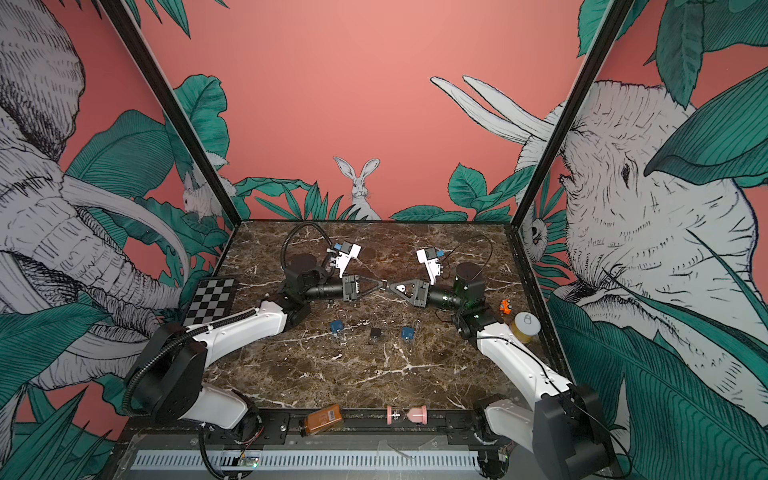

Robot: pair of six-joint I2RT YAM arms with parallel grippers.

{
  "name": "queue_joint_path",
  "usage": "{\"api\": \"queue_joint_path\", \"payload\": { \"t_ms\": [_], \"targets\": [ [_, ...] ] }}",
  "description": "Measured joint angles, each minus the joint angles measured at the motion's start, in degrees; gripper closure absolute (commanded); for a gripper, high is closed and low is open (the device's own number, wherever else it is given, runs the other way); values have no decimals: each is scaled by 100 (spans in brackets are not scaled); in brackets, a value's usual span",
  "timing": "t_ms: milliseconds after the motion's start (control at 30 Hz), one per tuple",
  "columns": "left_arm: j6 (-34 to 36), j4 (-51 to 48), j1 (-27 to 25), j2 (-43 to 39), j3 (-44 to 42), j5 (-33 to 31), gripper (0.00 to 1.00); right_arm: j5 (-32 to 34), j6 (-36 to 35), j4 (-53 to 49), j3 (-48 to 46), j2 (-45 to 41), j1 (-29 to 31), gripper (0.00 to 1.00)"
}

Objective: Lock with the key

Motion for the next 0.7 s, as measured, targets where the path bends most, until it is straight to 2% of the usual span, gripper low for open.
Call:
{"api": "queue_joint_path", "payload": {
  "t_ms": [67,167,300,700],
  "targets": [
    [-61,181,2,83,0,98,74,-31,13,11,-2,-2,0,100],
    [-236,490,4,208,4,256,67,-70,22,4,-2,-4,0,100],
    [-404,807,4,271,11,474,67,-111,22,2,-2,-4,0,100],
    [-455,896,-46,450,216,732,74,-243,20,9,0,-4,0,100]
  ]
}}
